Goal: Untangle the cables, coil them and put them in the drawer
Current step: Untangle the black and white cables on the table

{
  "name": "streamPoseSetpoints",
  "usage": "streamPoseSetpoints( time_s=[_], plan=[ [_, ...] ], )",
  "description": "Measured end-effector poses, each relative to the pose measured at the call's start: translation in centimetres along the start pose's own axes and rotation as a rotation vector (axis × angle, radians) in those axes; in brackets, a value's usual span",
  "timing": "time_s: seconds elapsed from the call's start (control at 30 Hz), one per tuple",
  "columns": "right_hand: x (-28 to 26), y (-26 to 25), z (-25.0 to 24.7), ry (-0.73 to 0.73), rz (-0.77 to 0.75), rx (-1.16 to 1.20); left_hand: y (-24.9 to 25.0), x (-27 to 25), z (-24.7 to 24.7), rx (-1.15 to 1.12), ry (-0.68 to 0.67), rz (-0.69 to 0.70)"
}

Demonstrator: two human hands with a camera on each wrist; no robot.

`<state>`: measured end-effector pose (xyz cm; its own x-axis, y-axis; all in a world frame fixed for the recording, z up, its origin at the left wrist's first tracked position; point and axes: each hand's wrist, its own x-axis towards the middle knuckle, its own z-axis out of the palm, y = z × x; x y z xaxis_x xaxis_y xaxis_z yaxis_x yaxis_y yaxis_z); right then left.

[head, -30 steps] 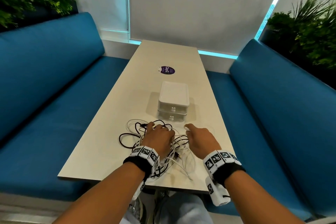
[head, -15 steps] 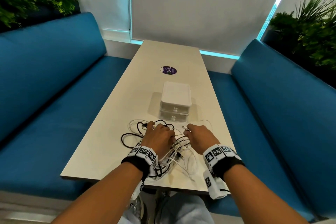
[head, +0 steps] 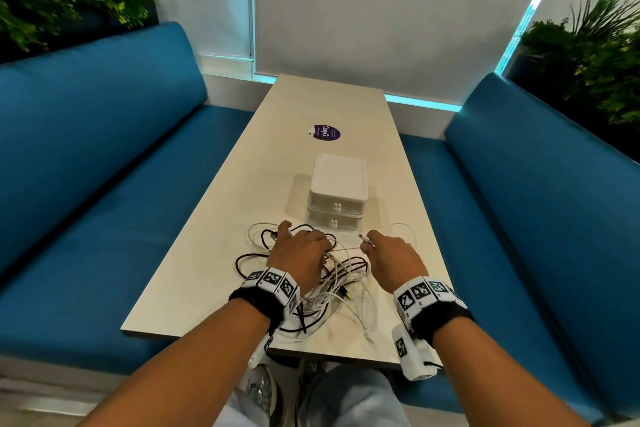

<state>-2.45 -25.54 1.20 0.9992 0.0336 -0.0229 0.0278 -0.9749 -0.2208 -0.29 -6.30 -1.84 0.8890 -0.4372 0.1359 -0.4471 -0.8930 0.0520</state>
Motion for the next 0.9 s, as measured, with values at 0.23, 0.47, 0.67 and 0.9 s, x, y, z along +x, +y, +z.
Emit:
streamPoseSetpoints(
  time_s=[0.23,0.47,0.67,0.9],
  plan=[
    [0.6,-0.4,0.0,0.036,-0.041,0.121,3.2,1.3,-0.2,-0.031,-0.04,-0.012],
    [0.1,0.6,-0.5,-0.008,-0.02,0.069,1.8,1.1,1.4,-0.022,0.069,-0.018],
    [0.2,1.6,-0.6,-0.001,0.047,0.079,1.0,1.0,1.1,-0.003,0.088,0.009],
    [0.4,2.2,-0.3,0.038,0.061,0.132,-0.4,0.3,0.6,-0.077,0.111,0.047]
  ],
)
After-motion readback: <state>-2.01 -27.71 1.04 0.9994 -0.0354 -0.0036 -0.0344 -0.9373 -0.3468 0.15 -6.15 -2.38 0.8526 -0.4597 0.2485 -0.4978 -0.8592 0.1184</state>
